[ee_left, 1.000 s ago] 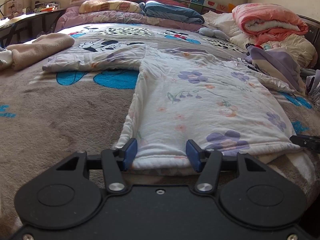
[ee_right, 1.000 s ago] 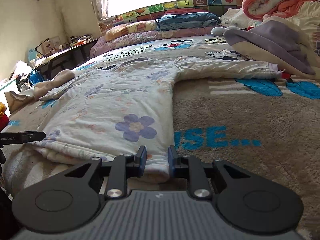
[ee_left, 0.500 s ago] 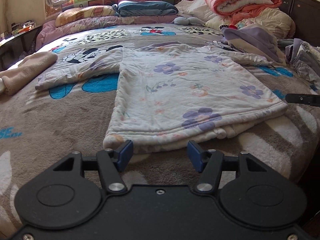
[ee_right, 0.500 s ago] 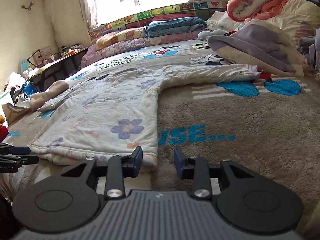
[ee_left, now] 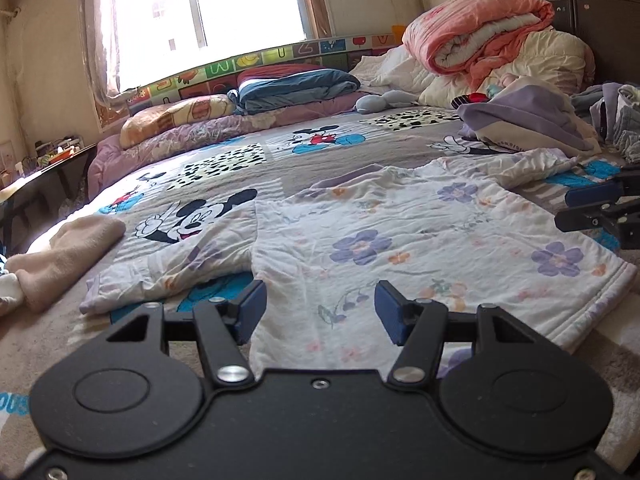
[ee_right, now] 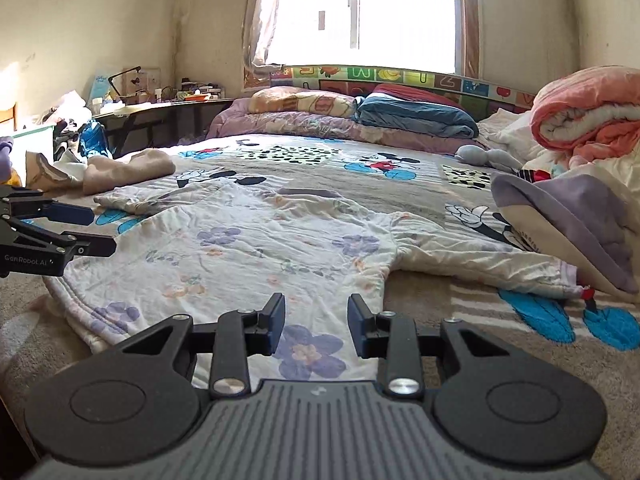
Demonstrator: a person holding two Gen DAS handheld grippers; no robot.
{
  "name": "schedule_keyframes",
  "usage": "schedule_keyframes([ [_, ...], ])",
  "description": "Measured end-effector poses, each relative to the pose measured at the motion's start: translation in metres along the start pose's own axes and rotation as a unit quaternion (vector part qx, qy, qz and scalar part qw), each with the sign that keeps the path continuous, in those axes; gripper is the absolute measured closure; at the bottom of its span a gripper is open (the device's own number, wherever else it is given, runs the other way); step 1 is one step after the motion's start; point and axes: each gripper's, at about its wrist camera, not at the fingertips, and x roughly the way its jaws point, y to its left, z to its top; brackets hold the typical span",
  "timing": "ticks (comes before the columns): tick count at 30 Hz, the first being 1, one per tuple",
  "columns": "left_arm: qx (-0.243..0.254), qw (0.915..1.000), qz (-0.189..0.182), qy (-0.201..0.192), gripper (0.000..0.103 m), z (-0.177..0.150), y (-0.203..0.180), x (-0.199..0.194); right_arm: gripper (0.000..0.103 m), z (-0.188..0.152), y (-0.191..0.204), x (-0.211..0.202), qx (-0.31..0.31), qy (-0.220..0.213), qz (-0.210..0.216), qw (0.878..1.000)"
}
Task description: Fold clothes
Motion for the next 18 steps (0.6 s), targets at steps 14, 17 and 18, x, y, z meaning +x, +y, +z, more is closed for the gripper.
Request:
schedule_keyframes([
  [14,-0.078,0.9908,-0.042,0.102,0.043,0.001,0.037,0.099,0.067,0.006,-0.045,0.111,0.04,0.082,0.044,0.995],
  [17,-0.099,0.9877,-0.055,0.108,0.042,-0.001,0.042,0.101,0.067,0.0,-0.054,0.111,0.073,0.079,0.061,0.992],
  [18,-0.105,0.9867,-0.059,0.109,0.042,-0.002,0.043,0.102,0.067,-0.001,-0.057,0.111,0.083,0.079,0.067,0.991],
])
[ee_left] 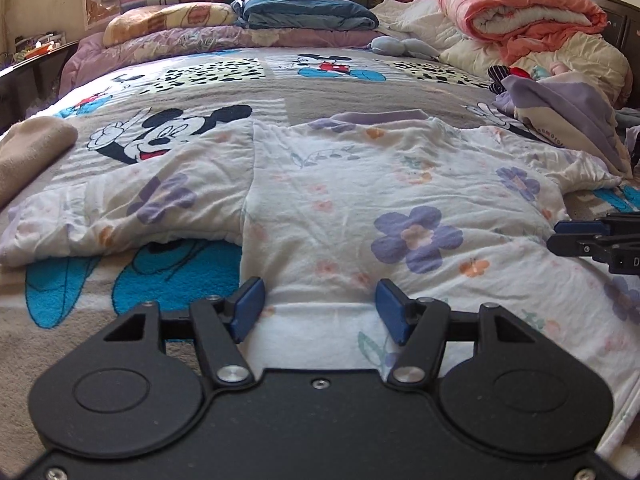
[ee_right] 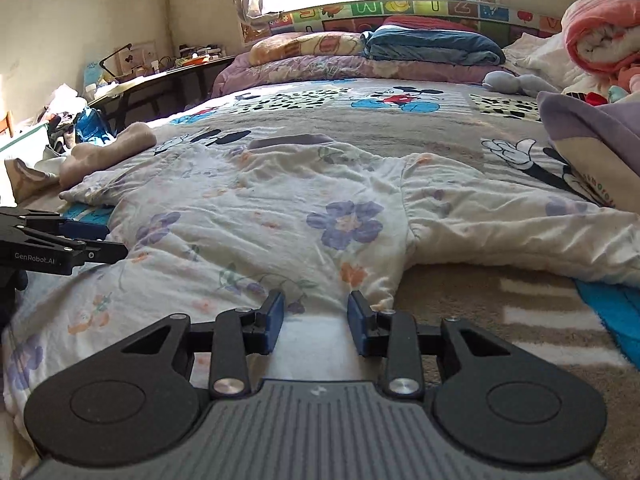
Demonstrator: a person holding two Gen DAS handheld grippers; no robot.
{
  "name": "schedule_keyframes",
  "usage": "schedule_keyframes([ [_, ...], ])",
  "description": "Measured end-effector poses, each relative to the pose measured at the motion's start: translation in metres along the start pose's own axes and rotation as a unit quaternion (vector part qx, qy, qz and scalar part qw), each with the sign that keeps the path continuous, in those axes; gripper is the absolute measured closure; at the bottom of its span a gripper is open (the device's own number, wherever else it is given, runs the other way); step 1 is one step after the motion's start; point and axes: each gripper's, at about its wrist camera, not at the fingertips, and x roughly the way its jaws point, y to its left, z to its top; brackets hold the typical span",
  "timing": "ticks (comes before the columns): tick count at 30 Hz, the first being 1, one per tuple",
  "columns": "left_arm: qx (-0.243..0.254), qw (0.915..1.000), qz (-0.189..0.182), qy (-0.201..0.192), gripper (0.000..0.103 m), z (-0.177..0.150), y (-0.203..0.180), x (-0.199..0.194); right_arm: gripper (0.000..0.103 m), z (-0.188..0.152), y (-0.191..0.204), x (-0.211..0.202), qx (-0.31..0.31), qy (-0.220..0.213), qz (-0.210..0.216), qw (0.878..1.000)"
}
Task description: Fold clothes
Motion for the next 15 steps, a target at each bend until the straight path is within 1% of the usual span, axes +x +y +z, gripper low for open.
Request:
schedule_keyframes([
  [2,-0.009,0.9999,-0.006,0.0,0.042,0.0,0.002,-0.001,0.068,0.001,-0.008,0.0,0.025,0.001,0.015,1.0],
  [4,-0.01,0.9999,-0.008,0.001,0.042,-0.001,0.002,-0.004,0.069,0.002,-0.01,-0.001,0.03,0.007,0.018,0.999],
  [7,-0.005,1.0,-0.006,0.002,0.042,-0.003,-0.001,-0.009,0.069,0.002,0.0,-0.005,0.003,0.016,0.0,1.0],
  [11,0.001,1.0,-0.003,-0.001,0.042,-0.011,-0.004,-0.018,0.069,0.001,0.0,-0.014,0.011,0.023,-0.003,1.0],
  [15,0.005,1.0,0.0,-0.003,0.042,-0.02,-0.007,-0.029,0.069,-0.005,0.006,-0.026,0.0,0.028,-0.012,1.0],
])
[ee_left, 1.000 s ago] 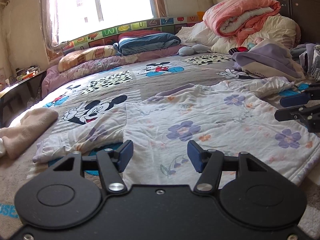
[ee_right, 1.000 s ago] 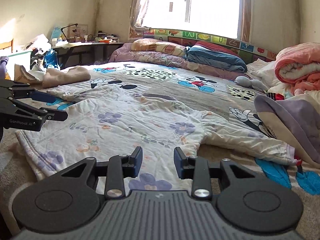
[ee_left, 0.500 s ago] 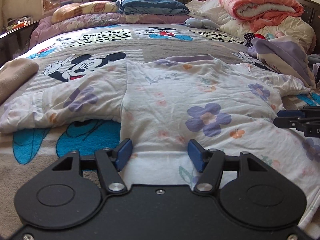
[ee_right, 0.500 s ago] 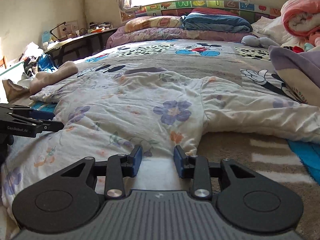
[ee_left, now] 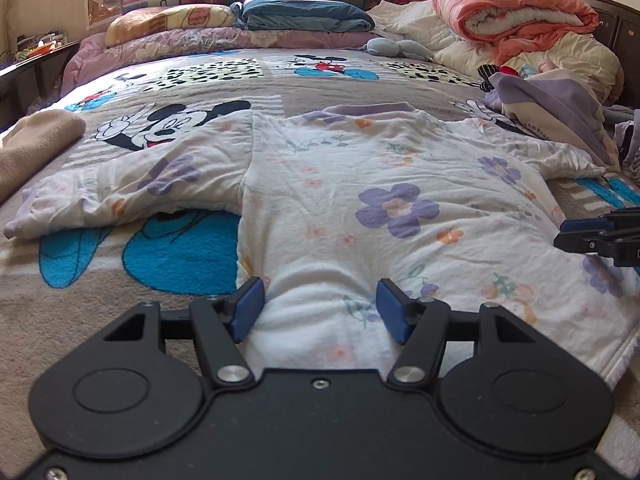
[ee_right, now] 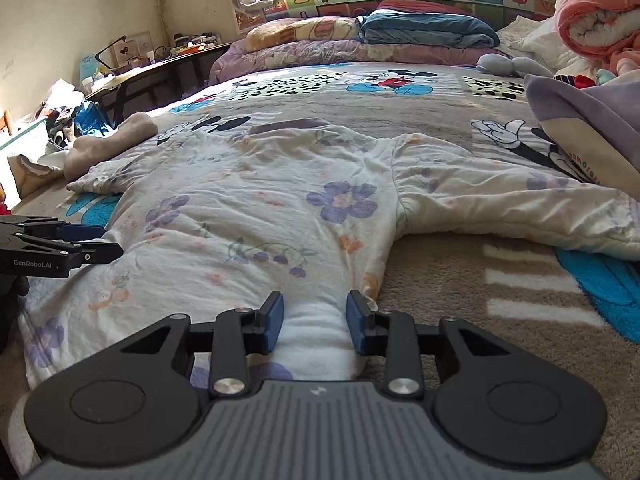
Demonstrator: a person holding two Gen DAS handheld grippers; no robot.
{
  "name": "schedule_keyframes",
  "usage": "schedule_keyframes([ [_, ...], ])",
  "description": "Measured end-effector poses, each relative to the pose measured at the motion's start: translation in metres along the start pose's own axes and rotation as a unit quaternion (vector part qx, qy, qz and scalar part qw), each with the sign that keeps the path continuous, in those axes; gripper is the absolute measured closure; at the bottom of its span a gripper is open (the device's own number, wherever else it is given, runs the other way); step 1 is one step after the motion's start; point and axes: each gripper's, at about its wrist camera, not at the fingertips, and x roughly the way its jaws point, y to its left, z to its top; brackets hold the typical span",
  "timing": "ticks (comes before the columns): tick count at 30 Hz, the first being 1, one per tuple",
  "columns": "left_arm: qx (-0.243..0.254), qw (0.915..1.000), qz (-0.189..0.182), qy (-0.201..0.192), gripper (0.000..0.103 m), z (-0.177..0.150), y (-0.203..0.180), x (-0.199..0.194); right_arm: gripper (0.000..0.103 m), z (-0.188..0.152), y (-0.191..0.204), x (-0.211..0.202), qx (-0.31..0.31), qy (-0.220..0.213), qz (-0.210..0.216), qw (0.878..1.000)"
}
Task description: Fold clothes
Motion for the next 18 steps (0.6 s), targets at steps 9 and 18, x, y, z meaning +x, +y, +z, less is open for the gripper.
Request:
schedule_keyframes([
  [9,0.01,0.9998,0.015,-0.002,0.042,-0.02,-0.011,-0.024,0.06,-0.026,0.009,-0.028,-0.002,-0.008,-0.034,0.999],
  [18,0.008,0.9995,0.031,-0.004,0.042,-0.043,-0.012,-0.049,0.06,-0.059,0.014,-0.055,0.018,-0.025,-0.045,0.999],
])
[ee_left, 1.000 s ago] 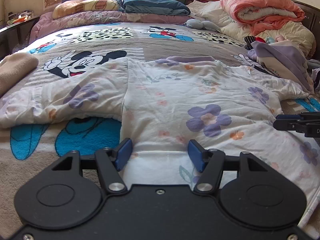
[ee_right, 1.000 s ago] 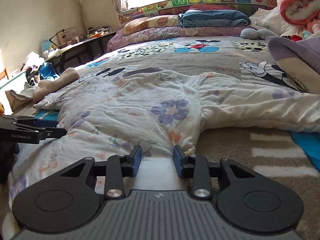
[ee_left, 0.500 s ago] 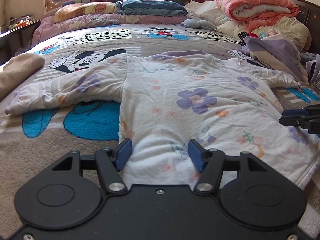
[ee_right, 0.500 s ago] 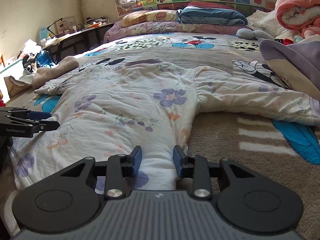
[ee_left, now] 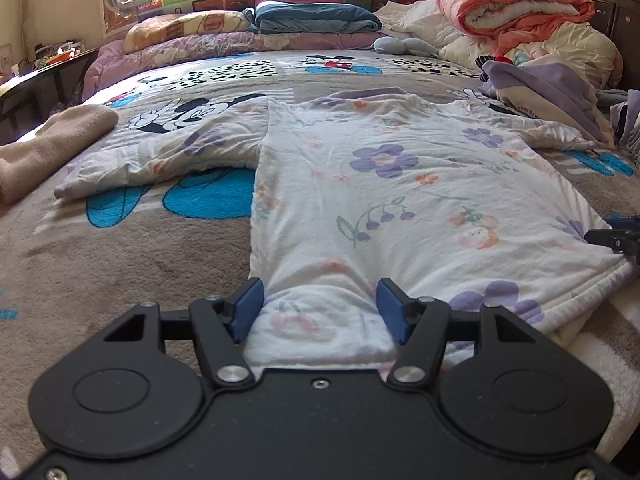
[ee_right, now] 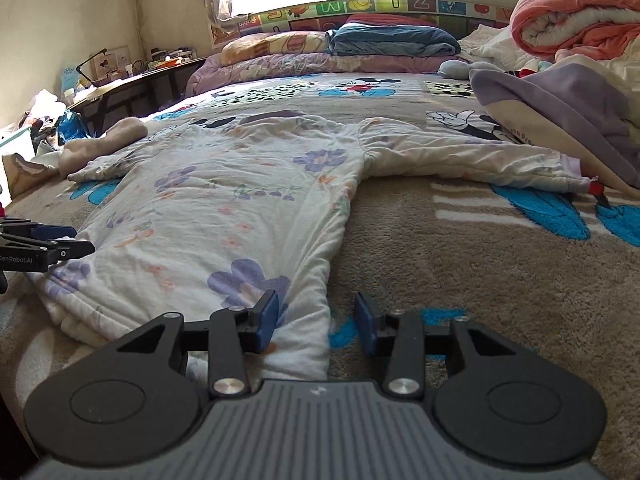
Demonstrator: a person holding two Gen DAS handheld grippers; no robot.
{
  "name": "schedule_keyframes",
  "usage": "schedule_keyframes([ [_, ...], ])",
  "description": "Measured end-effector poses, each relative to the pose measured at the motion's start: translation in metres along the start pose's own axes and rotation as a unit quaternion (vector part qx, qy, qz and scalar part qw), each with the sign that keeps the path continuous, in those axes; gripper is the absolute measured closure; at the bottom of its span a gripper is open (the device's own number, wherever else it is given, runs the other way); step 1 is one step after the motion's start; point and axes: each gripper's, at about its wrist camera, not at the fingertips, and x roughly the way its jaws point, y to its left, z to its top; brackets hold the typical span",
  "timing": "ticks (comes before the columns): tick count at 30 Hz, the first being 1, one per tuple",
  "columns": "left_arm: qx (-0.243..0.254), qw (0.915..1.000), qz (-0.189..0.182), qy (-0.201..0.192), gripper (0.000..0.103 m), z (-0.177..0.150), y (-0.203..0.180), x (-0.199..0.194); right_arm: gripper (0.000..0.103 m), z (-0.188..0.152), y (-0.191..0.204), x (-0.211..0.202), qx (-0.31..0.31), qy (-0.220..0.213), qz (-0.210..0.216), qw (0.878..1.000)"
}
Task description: Fold clothes
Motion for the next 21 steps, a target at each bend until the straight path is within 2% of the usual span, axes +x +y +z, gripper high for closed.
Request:
schedule_keyframes([
  [11,-0.027,0.9995,-0.009,0.011,0.041,-0.021,0.016,-0.045,0.057,-0.02,-0.004,-0.043,0.034,0.01,-0.009,0.999],
  [14,-0.009,0.999,0.033,-0.028,0.041,-0.02,0.009,-0.064,0.056,-0.022,0.008,-0.062,-0.007,-0.028,-0.036,0.999],
  [16,0.031,0.9953,0.057,-0.072,0.041,-0.017,-0.005,-0.075,0.056,-0.022,0.02,-0.073,-0.047,-0.065,-0.047,0.996],
  [19,0.065,0.9921,0.052,-0.094,0.04,-0.015,-0.021,-0.073,0.056,-0.021,0.043,-0.076,-0.116,-0.1,-0.044,0.987],
  [20,0.075,0.9912,0.051,-0.097,0.041,-0.014,-0.026,-0.071,0.055,-0.021,0.05,-0.071,-0.136,-0.099,-0.037,0.985],
  [21,0.084,0.9917,0.051,-0.083,0.04,-0.016,-0.029,-0.062,0.054,-0.021,0.055,-0.066,-0.15,-0.094,-0.032,0.984],
])
